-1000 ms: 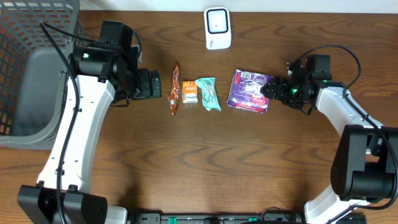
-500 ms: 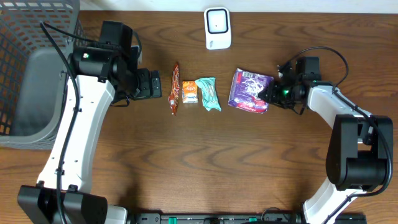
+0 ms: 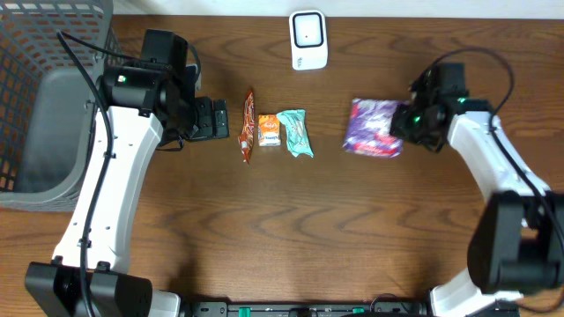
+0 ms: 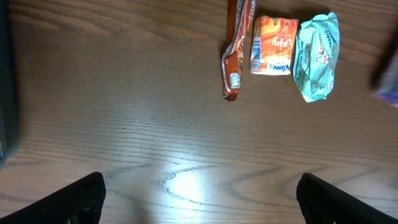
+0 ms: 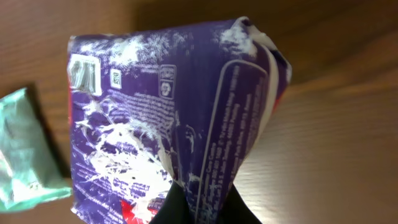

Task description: Scan the item barcode

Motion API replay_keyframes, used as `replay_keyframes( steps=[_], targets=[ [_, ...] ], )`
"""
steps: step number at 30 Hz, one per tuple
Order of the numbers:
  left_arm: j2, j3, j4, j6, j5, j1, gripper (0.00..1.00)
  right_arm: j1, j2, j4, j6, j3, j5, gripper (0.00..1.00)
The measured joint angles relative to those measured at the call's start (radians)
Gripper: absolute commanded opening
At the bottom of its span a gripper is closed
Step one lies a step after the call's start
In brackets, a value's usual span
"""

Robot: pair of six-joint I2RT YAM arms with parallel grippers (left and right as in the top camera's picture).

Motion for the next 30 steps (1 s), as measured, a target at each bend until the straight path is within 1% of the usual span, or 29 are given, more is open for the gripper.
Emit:
replay_keyframes(
  steps=[5,10,13,16,23,26,27,28,29,30],
  targets=[
    [0.0,0.0,0.0,0.0,0.0,0.0,0.98,0.071,-0.111,-0.133,-0.002,0.075,0.355,0.01],
    [0.0,0.0,0.0,0.0,0.0,0.0,0.98,0.127,-0.118,-0.232,-0.001,0.077,0.654,0.01],
    [0.0,0.0,0.0,0.0,0.0,0.0,0.98,0.135,-0.113,-0.254,-0.001,0.077,0.752,0.01],
    [0.0,0.0,0.0,0.0,0.0,0.0,0.98,0.136,-0.101,-0.256,-0.007,0.077,0.808,0.01],
    [0.0,0.0,0.0,0.0,0.0,0.0,0.98,0.15,0.012,-0.264,-0.021,0.075,0.851,0.01],
    [0.0,0.0,0.0,0.0,0.0,0.0,0.98,0.188,0.065,-0.259,-0.022,0.073,0.854,0.12],
    [0.0,0.0,0.0,0.0,0.0,0.0,0.98,0.208,0.079,-0.254,-0.023,0.073,0.859,0.18],
    [0.0,0.0,0.0,0.0,0.0,0.0,0.98,0.23,0.087,-0.248,-0.023,0.073,0.862,0.29],
    [0.0,0.0,0.0,0.0,0.0,0.0,0.98,0.25,0.09,-0.24,-0.022,0.073,0.861,0.38],
    [0.0,0.0,0.0,0.0,0.0,0.0,0.98,0.275,0.09,-0.224,-0.019,0.073,0.854,0.43]
  ],
)
